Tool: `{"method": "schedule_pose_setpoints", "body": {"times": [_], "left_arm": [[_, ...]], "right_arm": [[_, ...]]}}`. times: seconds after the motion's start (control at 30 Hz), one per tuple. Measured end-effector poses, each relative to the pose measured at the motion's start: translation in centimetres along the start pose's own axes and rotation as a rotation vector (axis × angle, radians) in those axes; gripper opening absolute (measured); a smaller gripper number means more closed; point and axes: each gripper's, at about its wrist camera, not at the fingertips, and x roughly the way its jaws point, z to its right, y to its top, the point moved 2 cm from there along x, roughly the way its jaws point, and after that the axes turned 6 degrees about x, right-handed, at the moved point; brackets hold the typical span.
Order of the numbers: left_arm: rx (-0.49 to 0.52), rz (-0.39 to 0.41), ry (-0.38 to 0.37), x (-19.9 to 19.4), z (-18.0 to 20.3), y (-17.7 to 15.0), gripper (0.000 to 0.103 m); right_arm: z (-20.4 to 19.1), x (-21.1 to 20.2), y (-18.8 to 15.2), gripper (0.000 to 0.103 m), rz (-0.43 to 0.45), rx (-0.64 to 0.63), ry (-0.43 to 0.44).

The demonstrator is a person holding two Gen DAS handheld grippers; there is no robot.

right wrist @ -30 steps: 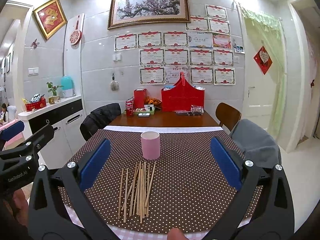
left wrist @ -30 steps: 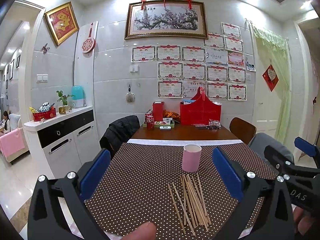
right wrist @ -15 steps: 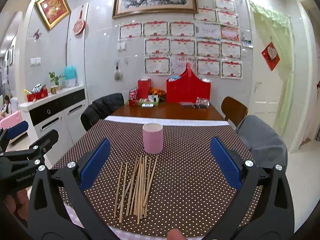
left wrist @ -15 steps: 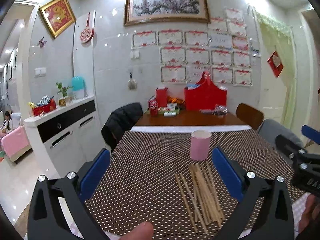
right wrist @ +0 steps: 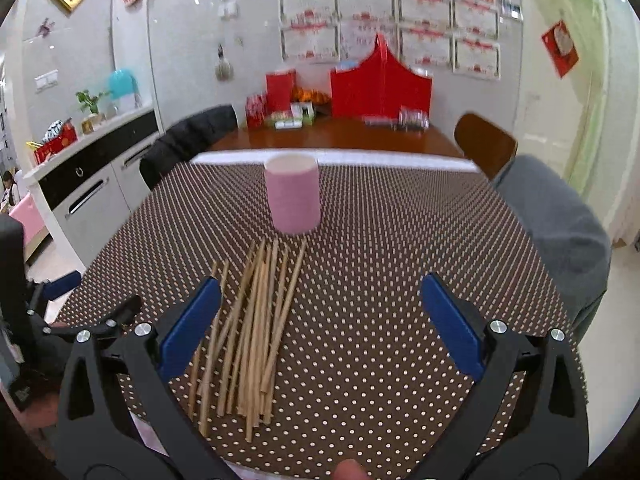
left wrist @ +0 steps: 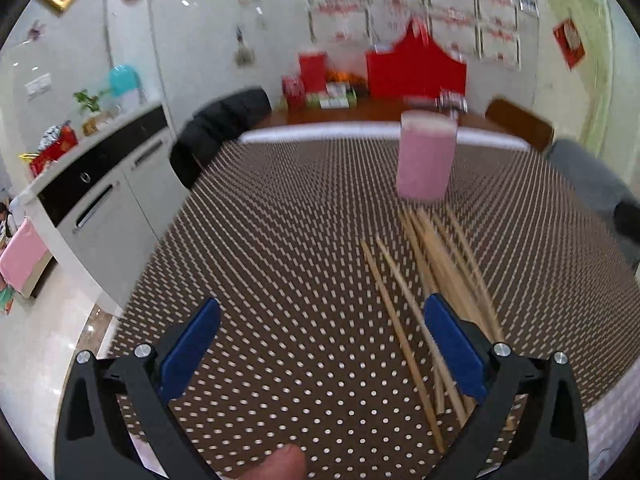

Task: Organize utensils
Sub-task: 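Lower the right tool onto one wooden chopstick and close it while the left tool grasps another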

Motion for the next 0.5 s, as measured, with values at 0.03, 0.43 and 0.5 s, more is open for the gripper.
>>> {"method": "schedule_pose_setpoints", "body": {"times": [0.03, 0.43, 0.5], "left_arm": [[0.008, -0.035, -0.005, 1.3, 0.4, -0.3, 0.099], [0.011, -0.220, -0.052, 8.8, 1.7, -1.4, 0.099], [0.006, -0.222, -0.064, 9.1, 1.8, -1.1, 0.099]], "right_arm": [[0.2, 0.5, -0.1, 0.097, -0.013, 0.002, -0.001], [0.3, 11.3, -2.1, 0.097, -0.345, -0.021, 0.110], [0.0, 12.3, -2.4, 0.093, -0.366, -0.045, 0.099]]}}
